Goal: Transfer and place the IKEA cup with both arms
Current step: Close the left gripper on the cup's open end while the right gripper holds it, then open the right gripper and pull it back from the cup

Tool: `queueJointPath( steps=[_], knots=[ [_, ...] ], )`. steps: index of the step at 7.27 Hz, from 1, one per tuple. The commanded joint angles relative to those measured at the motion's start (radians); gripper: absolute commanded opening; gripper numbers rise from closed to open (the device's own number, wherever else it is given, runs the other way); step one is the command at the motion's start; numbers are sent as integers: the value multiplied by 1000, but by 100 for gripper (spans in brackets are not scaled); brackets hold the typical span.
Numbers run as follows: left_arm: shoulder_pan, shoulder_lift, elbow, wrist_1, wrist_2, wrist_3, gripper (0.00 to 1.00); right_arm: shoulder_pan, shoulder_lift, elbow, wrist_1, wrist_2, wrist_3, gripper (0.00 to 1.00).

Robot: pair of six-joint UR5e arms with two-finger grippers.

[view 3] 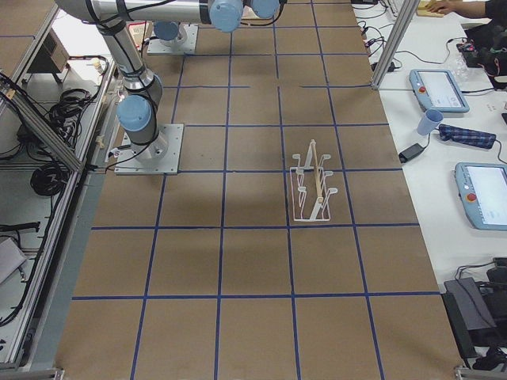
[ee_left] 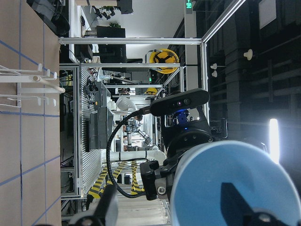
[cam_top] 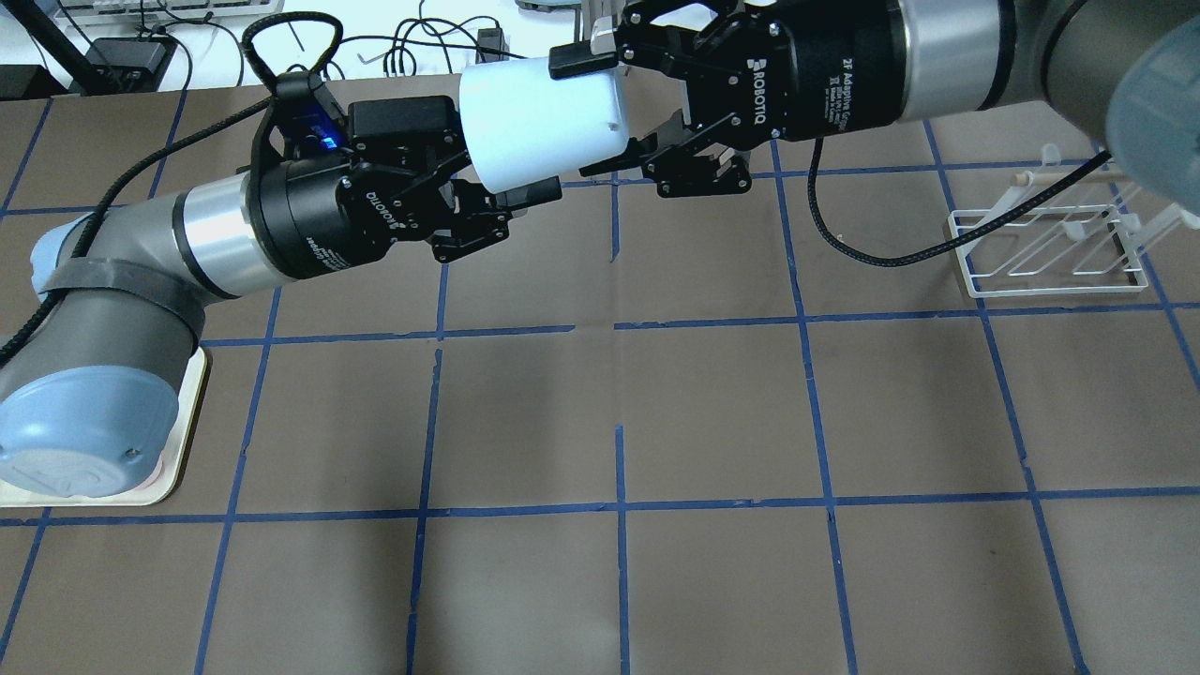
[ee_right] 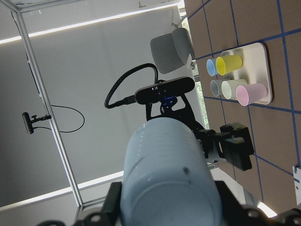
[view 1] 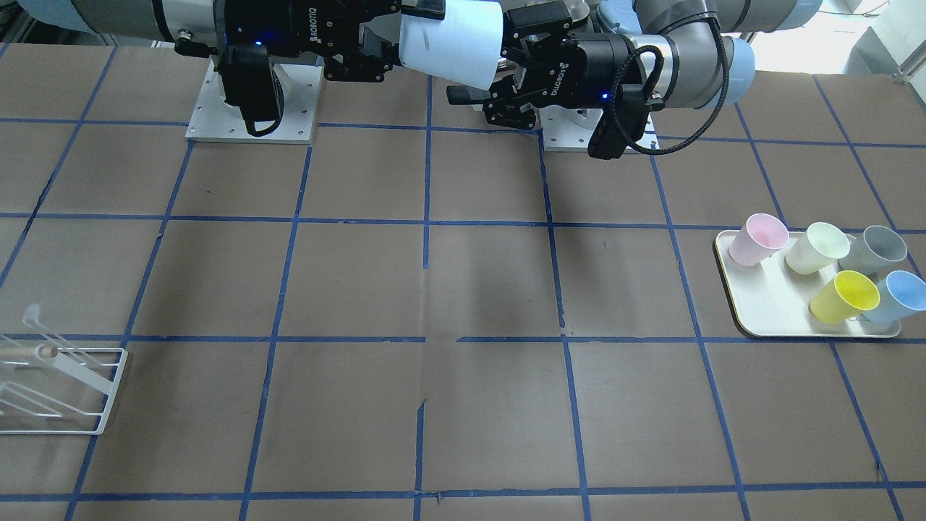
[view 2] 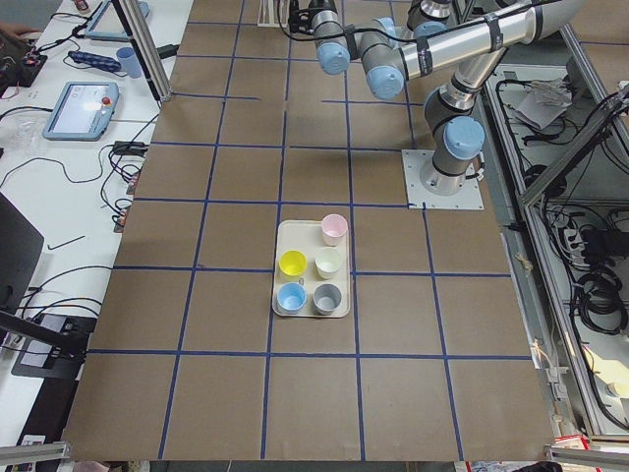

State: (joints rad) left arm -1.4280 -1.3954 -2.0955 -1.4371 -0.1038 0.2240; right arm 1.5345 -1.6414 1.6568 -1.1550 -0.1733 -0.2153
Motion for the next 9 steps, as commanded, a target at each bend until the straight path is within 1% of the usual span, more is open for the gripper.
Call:
queueJointPath(
  steps=[1,4,5,6,7,9],
  knots=[
    [0,4,0,4,0,0,50,-1,0,-3,0,0,2,45],
    [1,13,5,6,0,-6,25,-1,0,-3,0,0,2,46],
    [3,12,5,7,1,0,5,-1,0,-3,0,0,2,51],
    [6,12,6,17,3,-2,0,-1,0,-3,0,0,1,76],
    [7,13,6,23,4,-5,0,1,0,-8,1,-5,2,100],
    [9,15,8,23,7,-6,0,-1,3,-18,-3,-6,26,100]
  ],
)
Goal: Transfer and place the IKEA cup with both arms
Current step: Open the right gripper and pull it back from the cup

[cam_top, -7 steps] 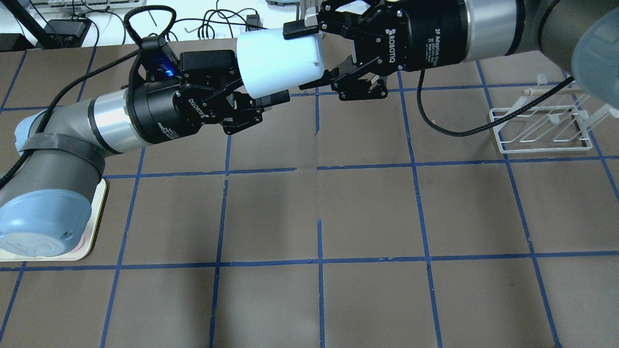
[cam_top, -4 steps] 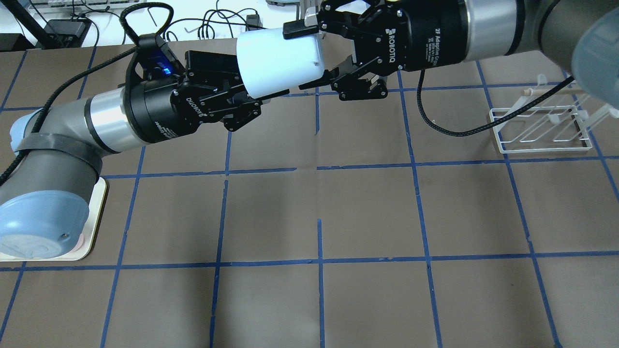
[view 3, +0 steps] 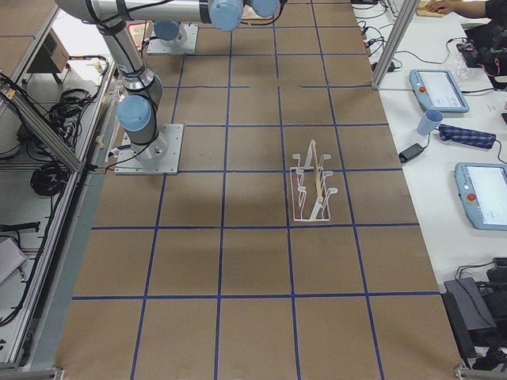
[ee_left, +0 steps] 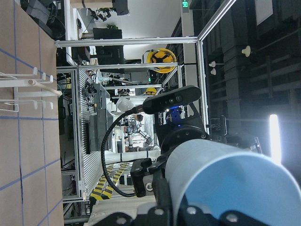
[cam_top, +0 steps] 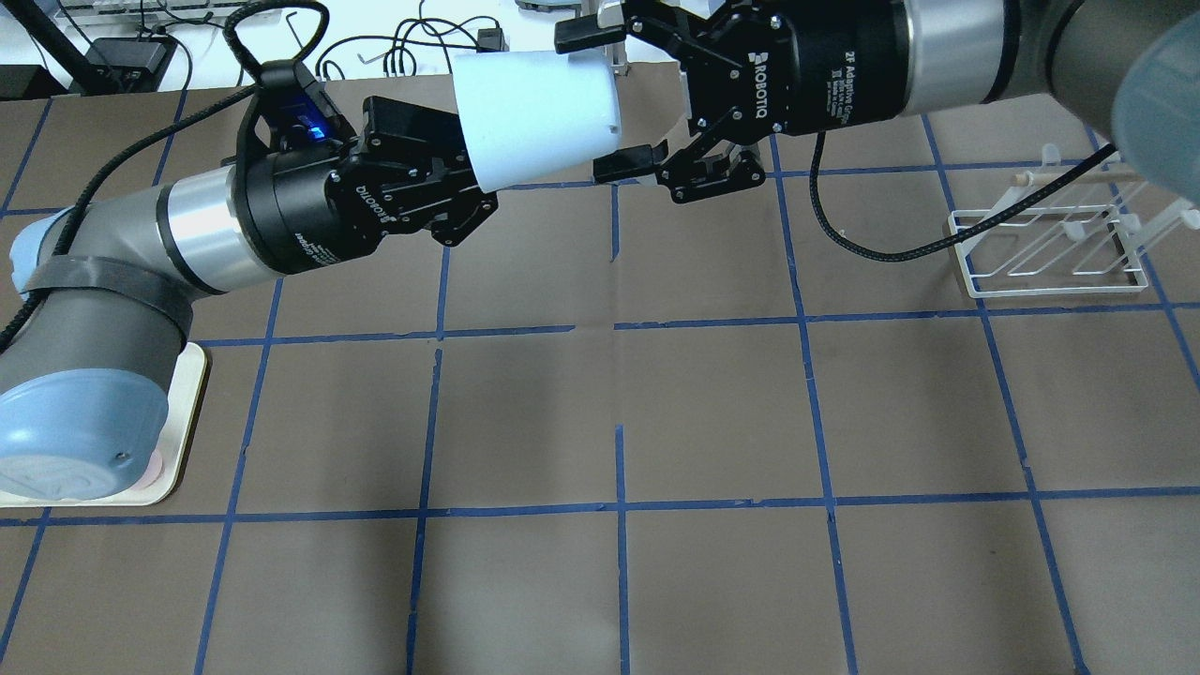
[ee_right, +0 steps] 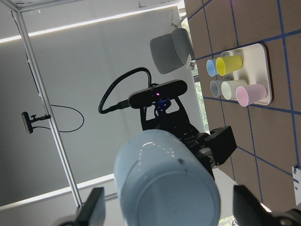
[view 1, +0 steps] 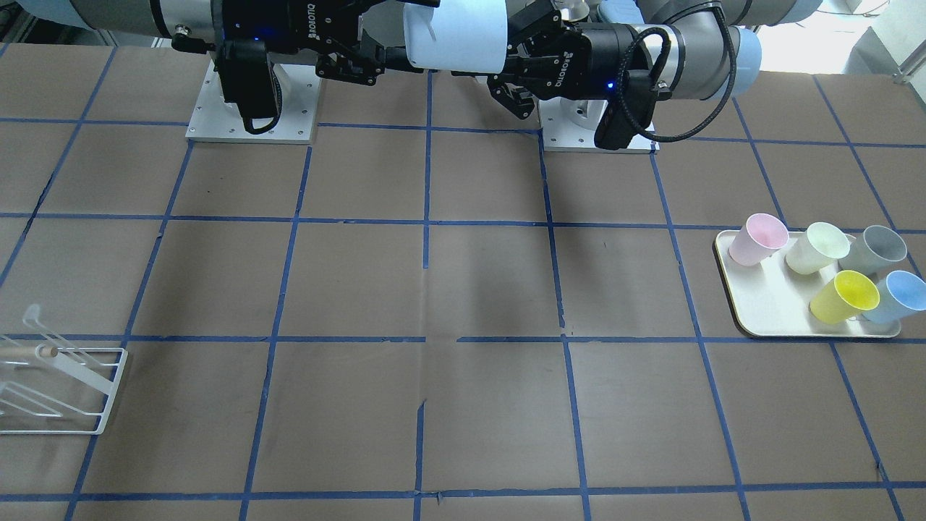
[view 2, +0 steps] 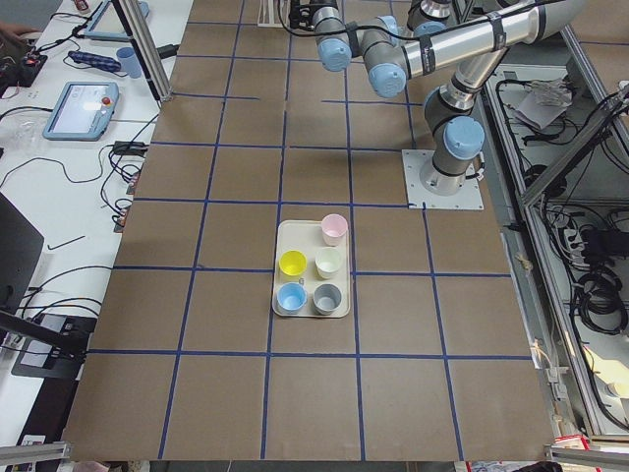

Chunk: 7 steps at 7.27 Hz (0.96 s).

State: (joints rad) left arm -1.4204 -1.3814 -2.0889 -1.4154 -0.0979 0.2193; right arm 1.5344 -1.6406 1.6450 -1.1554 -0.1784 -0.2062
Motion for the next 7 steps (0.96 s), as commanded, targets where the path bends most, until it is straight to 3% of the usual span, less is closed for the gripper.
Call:
queueJointPath(
  steps=[1,3,5,7],
  knots=[
    [6,2,3,1,4,-3,0,-8,13,-29,-4,2,48,100],
    [12,10,6,0,41,-38,0,-40,63,-120,-7,-44,76,100],
    [56,33,18,16,182,-122,0,-79,107,-216,-9,-277,93,100],
    [106,36,30,18,448,-118,0,-79,107,-255,-59,-570,141,100]
  ],
)
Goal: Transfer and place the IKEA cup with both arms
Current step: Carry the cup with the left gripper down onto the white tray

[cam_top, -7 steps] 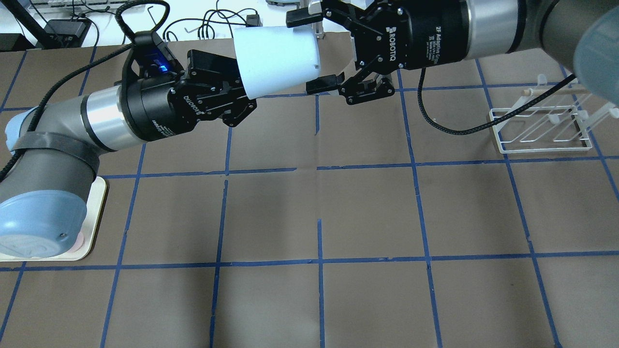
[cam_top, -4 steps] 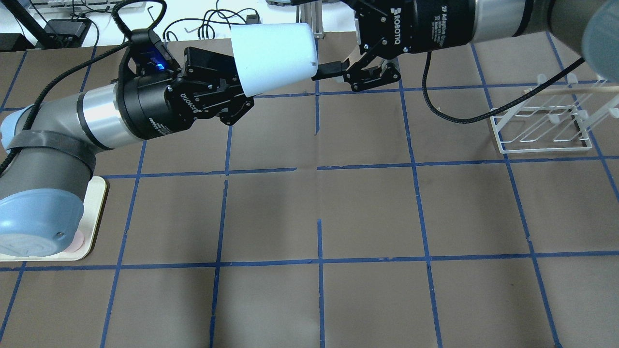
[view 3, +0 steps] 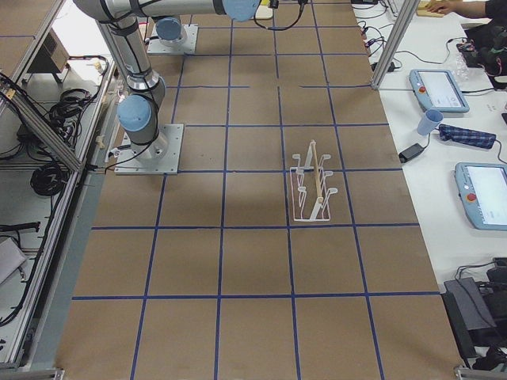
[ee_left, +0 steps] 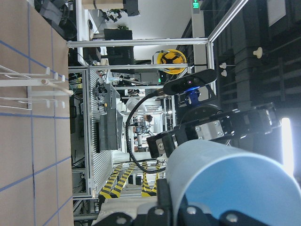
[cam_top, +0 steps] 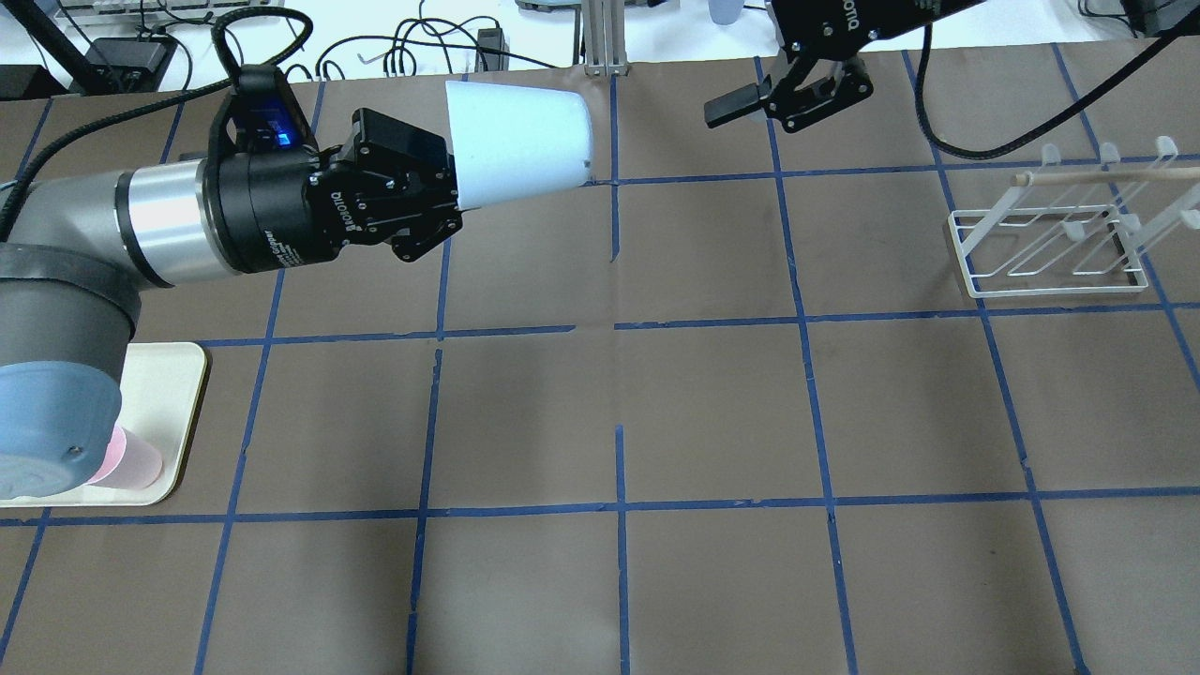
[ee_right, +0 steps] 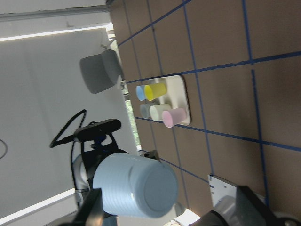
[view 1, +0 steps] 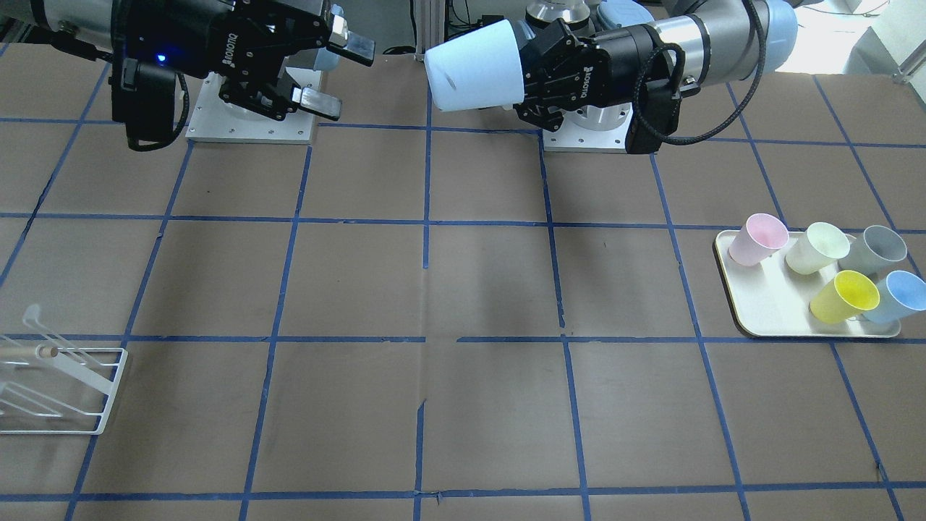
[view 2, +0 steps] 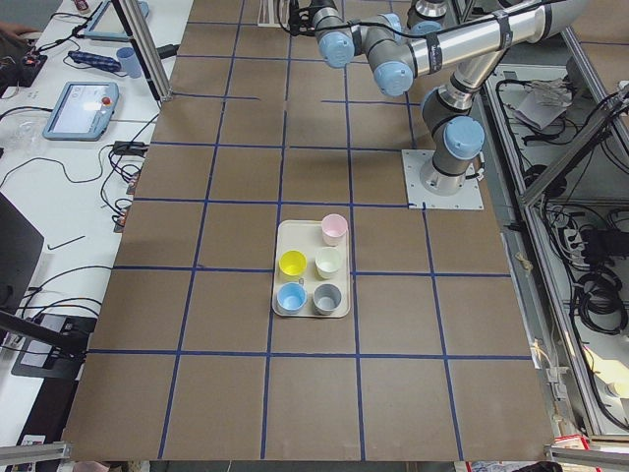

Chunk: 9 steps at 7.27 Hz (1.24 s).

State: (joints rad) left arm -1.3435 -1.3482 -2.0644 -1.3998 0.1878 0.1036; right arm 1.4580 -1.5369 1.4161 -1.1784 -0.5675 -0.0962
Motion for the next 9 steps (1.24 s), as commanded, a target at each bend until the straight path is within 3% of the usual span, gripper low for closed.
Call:
queueJointPath(
  steps=[1,4,5,7,8,9],
  knots=[
    [52,4,10,2,315,5,0,-2,-3,-28,-94,-339,76,100],
    [105,-3,65,2,792,45,0,19,1,-9,-173,-787,145,100],
    [137,-18,78,1,917,85,0,48,6,4,-206,-895,159,100],
    [252,-63,95,1,1071,259,0,100,5,123,-358,-989,222,100],
    [306,-101,101,5,1141,345,0,108,-8,185,-451,-994,222,100],
    [345,-149,116,46,1194,407,0,108,-17,190,-472,-994,224,100]
  ],
)
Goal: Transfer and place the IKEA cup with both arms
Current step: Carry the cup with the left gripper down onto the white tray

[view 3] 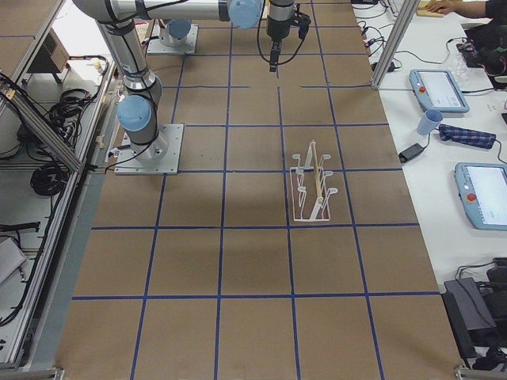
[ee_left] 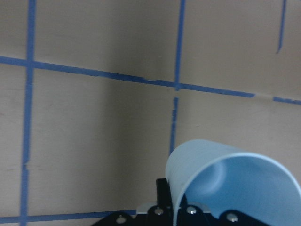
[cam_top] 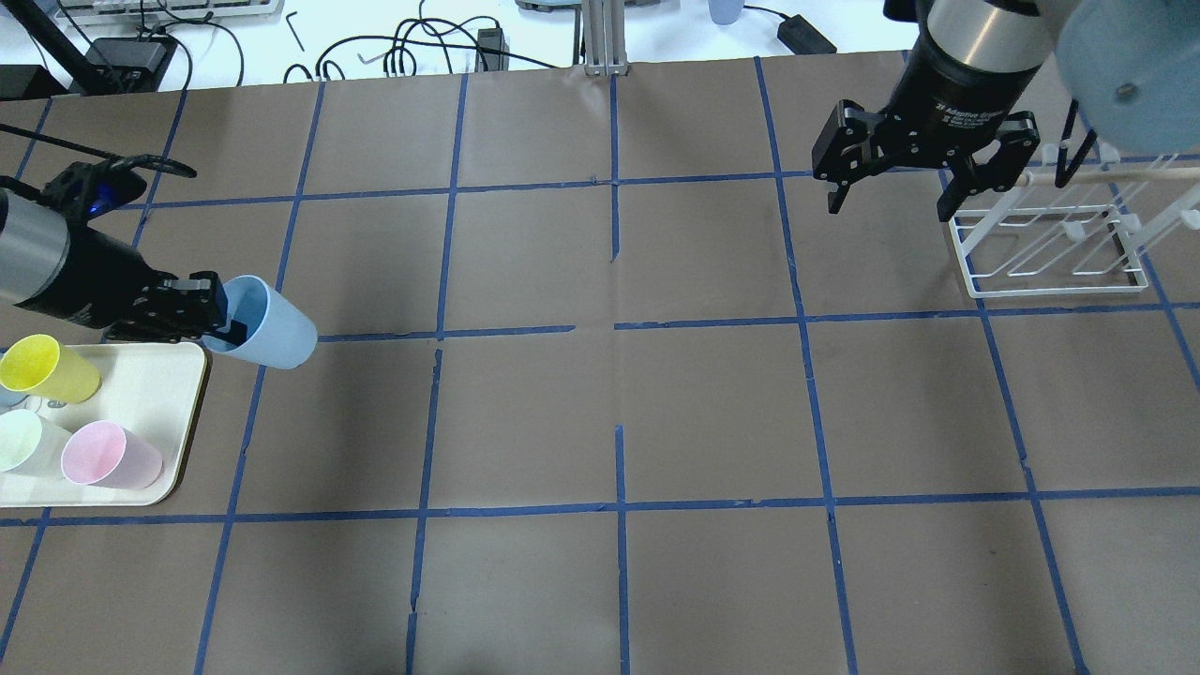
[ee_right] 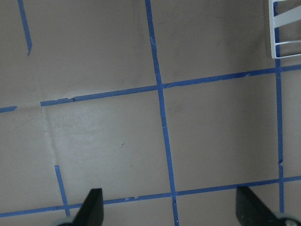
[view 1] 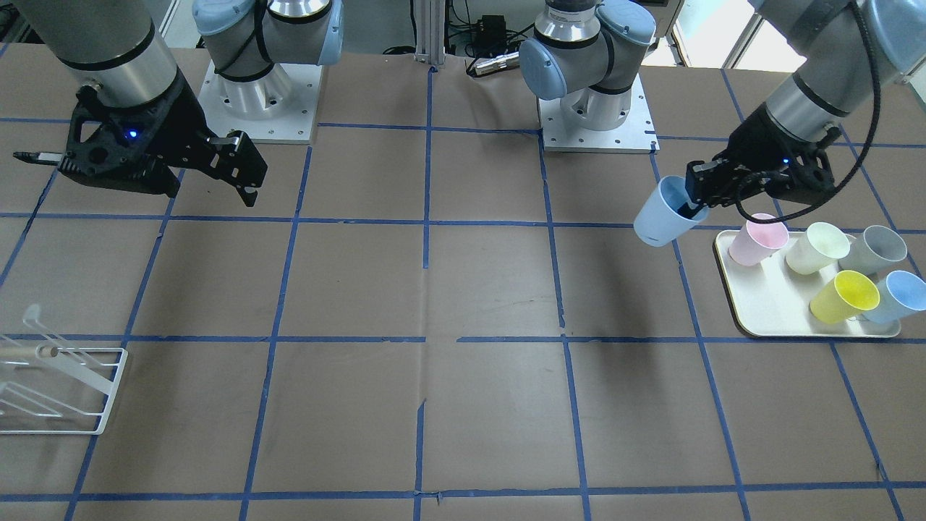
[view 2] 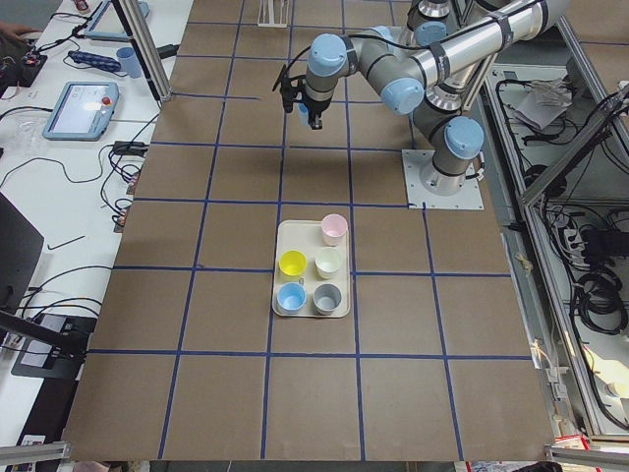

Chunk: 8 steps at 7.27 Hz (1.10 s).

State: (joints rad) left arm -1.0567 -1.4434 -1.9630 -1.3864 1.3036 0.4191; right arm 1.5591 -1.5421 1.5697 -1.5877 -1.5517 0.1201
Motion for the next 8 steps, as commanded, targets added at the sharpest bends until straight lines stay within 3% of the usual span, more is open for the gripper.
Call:
queueJointPath(
  steps=[1,3,8],
  knots=[
    [67,-107,38,90,164,128,0,7,-15,32,-63,-16,9,100],
    [85,-225,119,135,258,264,0,13,-10,4,-98,-1,19,100],
    [208,-406,136,289,252,499,0,26,-9,-7,-101,-2,19,100]
  ],
)
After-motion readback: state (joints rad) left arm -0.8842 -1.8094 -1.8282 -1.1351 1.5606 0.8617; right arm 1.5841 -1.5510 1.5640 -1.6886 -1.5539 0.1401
